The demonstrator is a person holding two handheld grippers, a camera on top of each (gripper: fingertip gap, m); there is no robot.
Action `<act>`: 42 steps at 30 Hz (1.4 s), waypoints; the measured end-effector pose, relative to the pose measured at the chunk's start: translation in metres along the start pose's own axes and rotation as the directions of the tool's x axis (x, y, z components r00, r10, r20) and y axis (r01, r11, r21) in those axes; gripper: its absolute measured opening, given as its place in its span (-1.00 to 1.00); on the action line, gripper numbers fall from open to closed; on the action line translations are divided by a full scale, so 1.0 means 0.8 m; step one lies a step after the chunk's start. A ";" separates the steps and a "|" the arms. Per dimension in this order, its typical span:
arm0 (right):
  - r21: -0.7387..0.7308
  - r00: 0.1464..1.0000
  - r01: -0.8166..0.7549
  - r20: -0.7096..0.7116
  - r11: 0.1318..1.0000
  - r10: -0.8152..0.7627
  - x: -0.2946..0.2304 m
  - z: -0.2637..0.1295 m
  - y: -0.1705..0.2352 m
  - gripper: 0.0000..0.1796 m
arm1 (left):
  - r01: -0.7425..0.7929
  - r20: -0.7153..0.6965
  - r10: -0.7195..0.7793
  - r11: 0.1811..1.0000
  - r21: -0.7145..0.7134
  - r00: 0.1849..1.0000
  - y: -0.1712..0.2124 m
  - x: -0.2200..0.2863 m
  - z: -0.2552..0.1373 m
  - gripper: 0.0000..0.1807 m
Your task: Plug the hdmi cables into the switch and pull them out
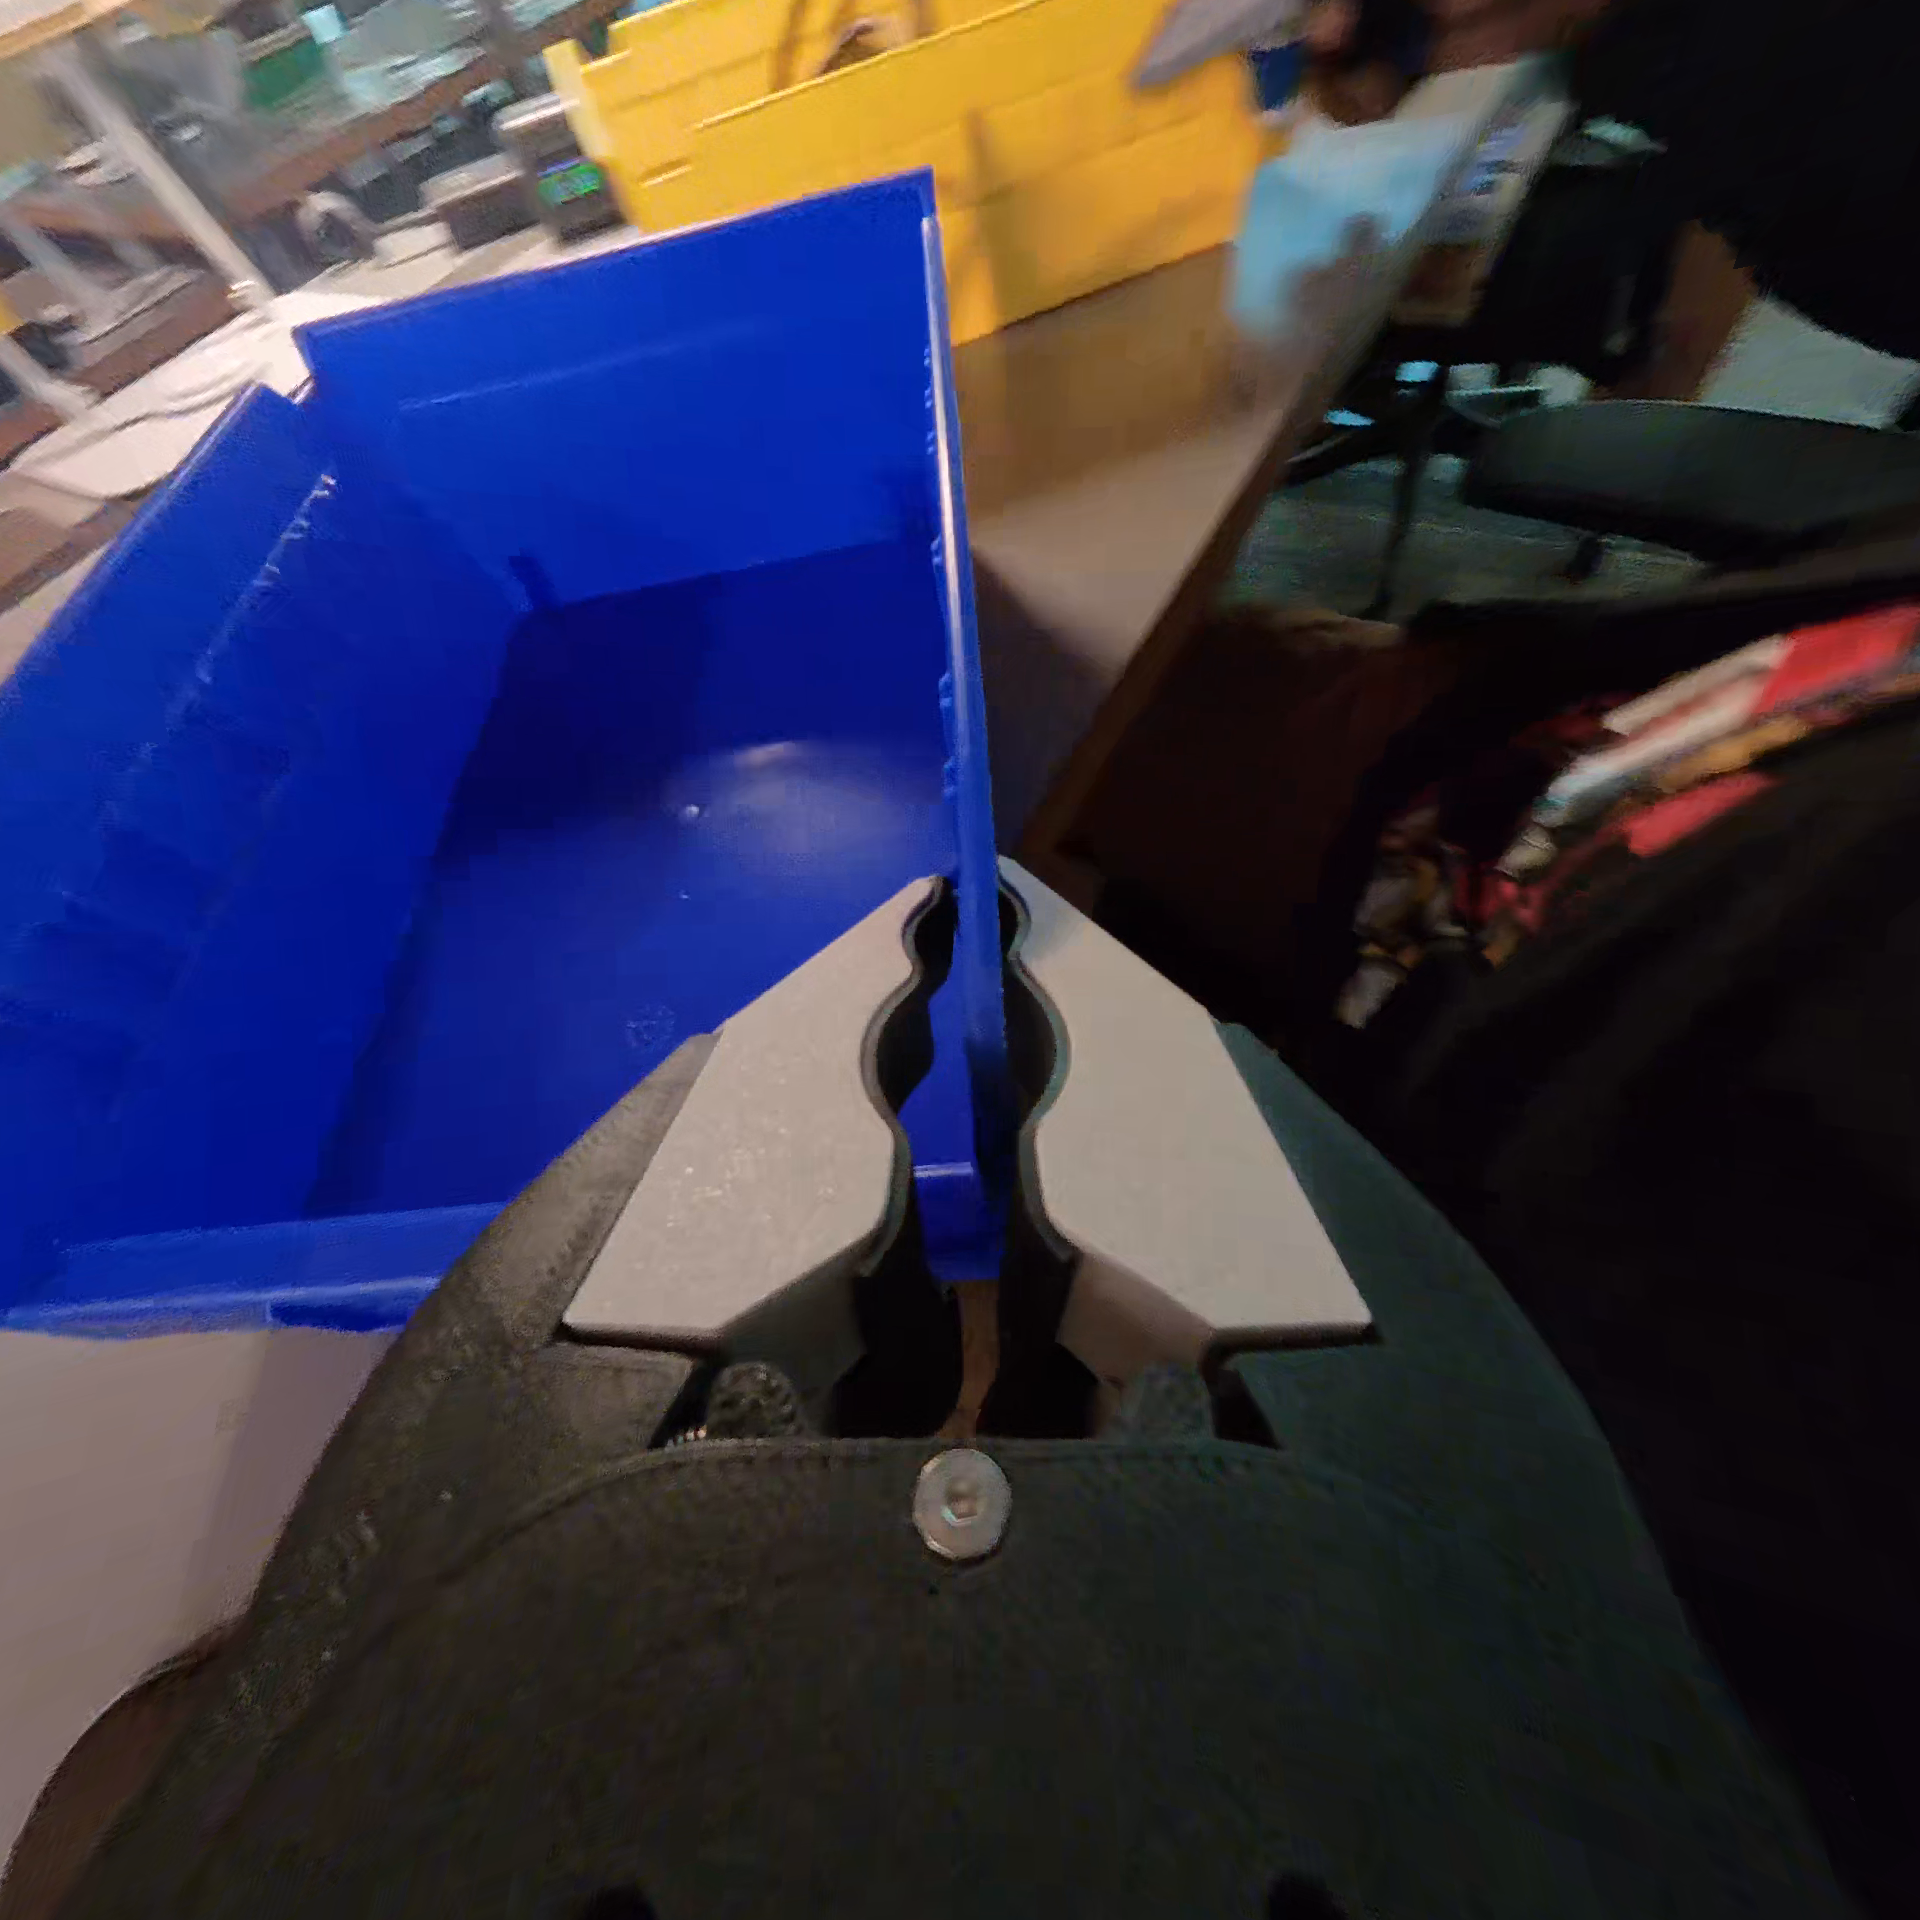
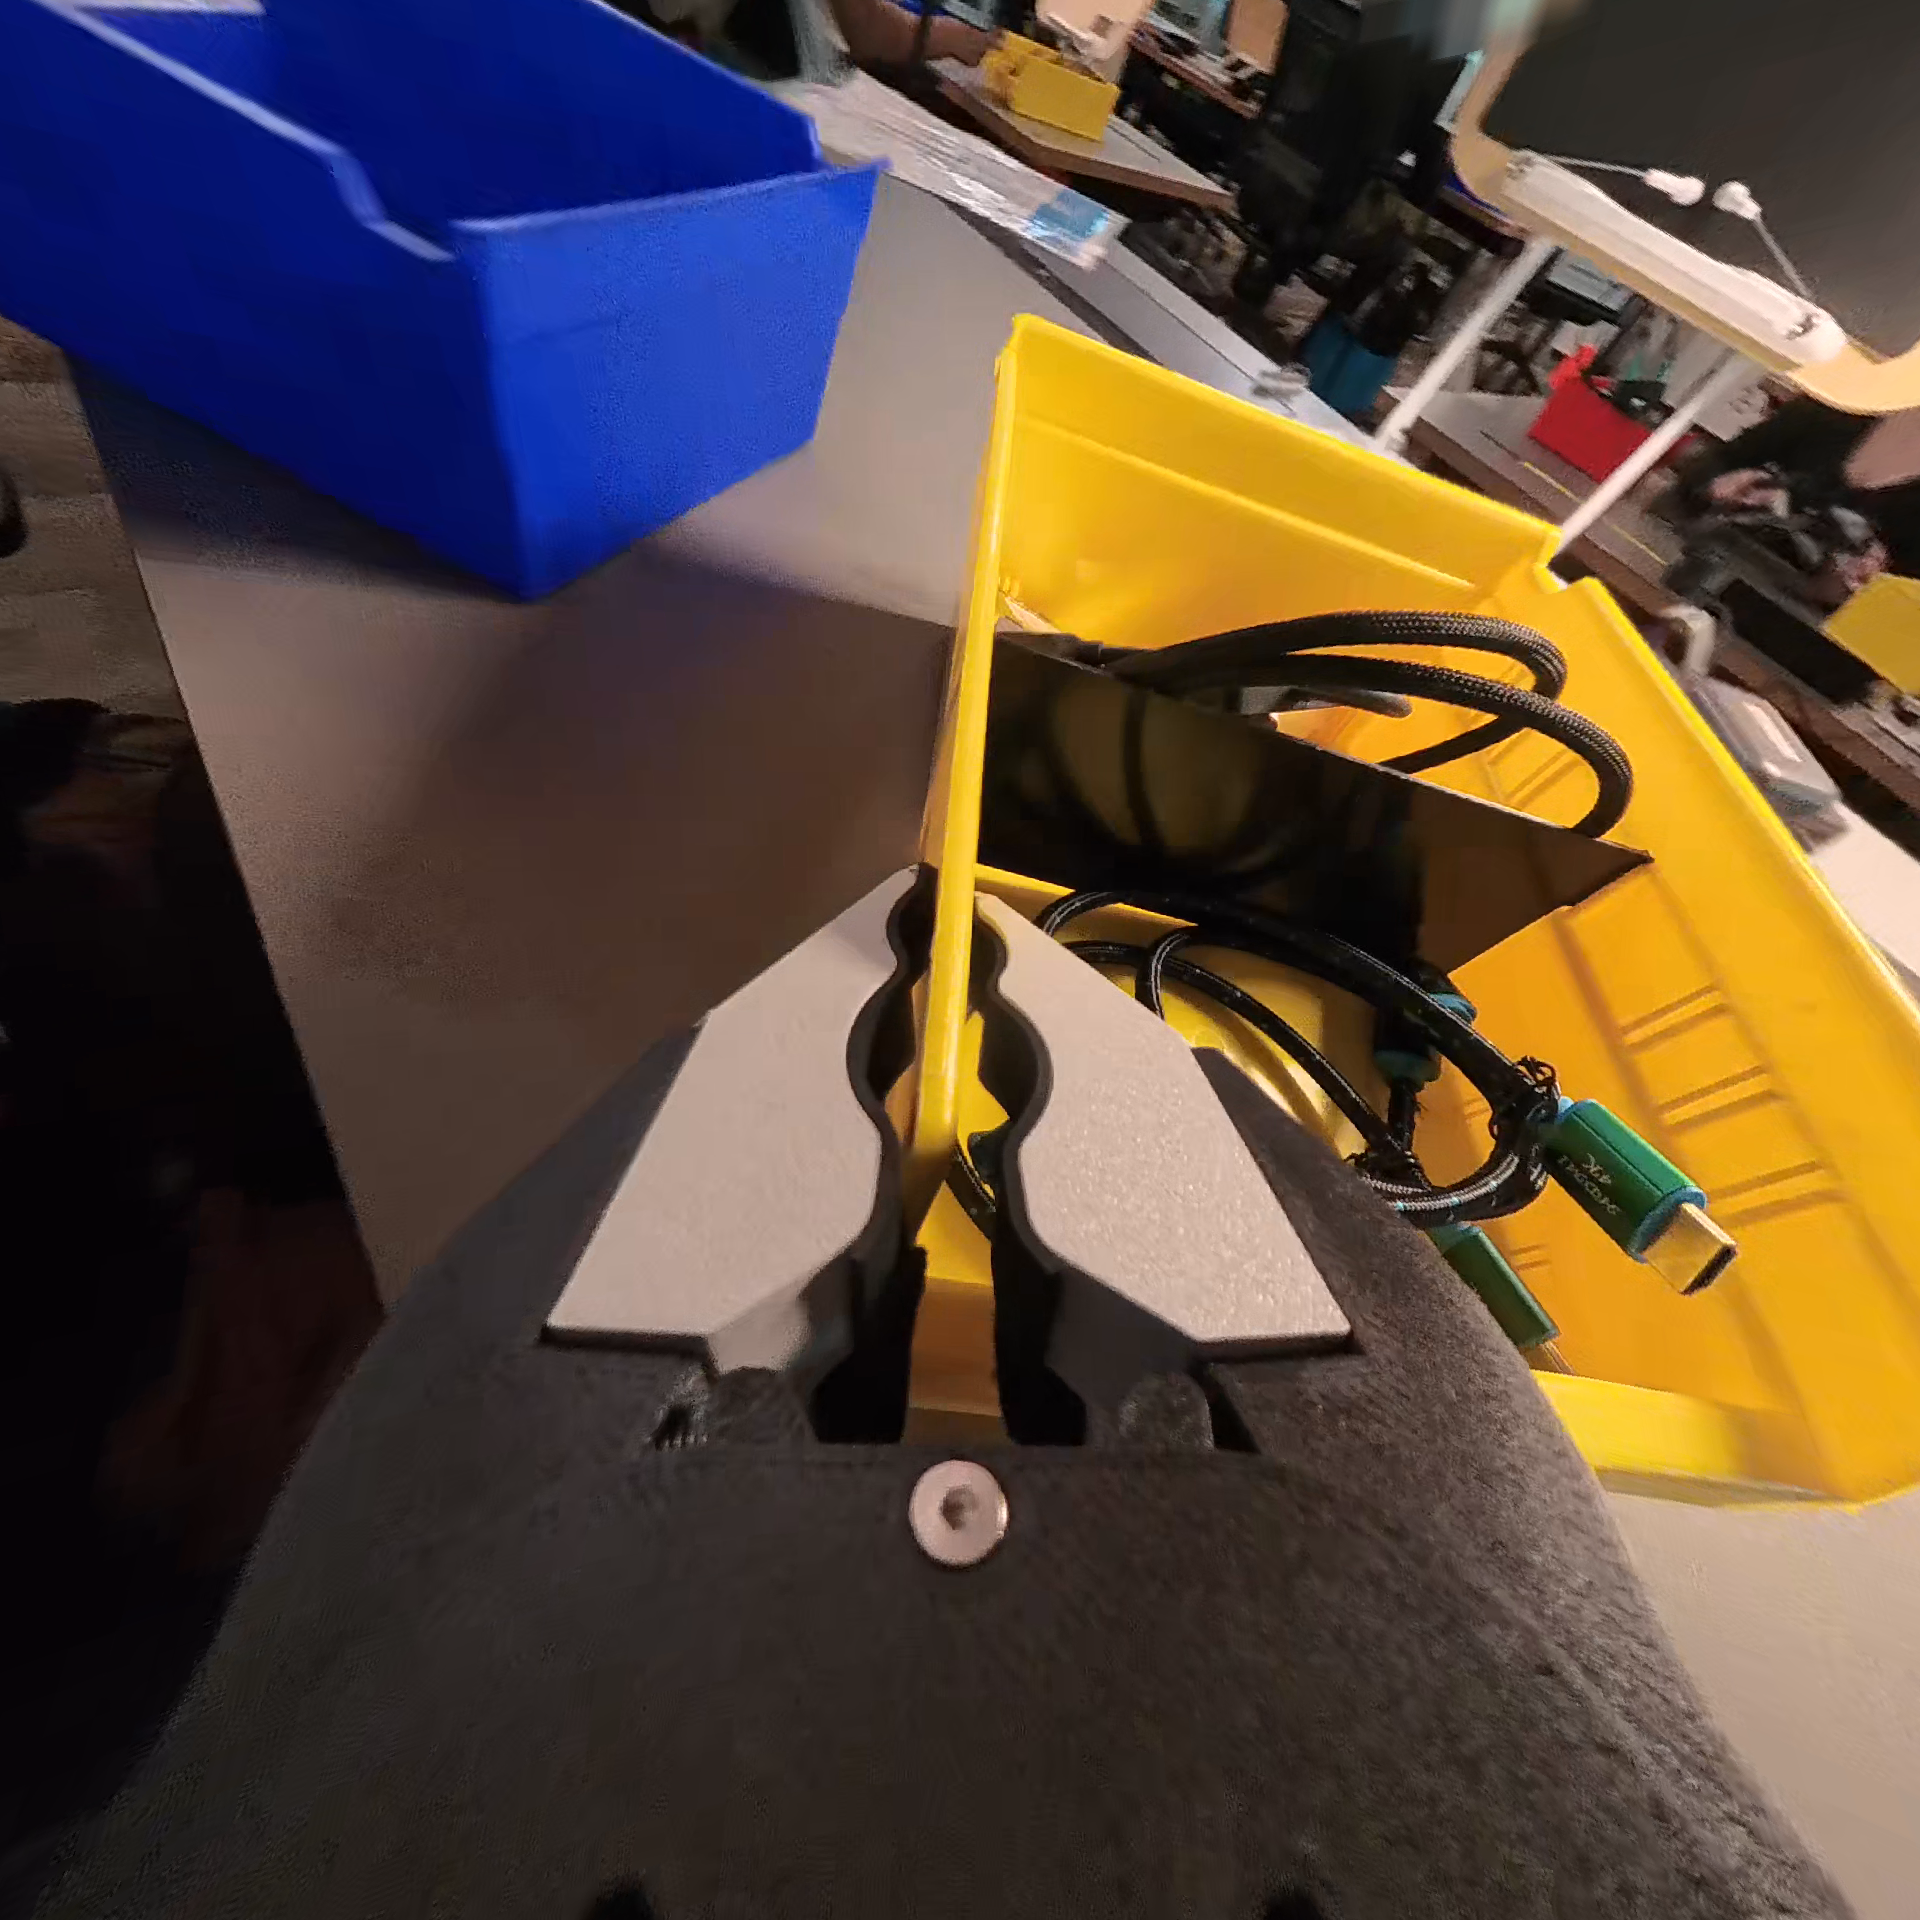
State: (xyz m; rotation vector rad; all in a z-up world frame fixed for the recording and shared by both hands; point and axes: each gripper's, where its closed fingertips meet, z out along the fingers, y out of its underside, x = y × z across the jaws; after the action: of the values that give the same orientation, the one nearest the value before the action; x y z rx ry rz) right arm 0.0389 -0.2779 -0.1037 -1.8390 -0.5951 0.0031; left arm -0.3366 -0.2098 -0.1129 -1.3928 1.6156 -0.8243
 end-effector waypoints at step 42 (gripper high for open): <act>-0.315 0.996 -0.083 0.009 0.945 0.090 -0.033 -0.007 -0.032 -0.50 | 0.628 0.126 -0.616 0.769 -0.118 0.778 -0.087 -0.306 0.244 -0.59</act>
State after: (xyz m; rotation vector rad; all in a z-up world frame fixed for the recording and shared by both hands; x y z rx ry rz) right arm 0.0073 -0.2878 -0.0863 -2.1772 -0.5538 -0.0124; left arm -0.1206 0.0268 -0.0962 -2.1049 1.1602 -1.0108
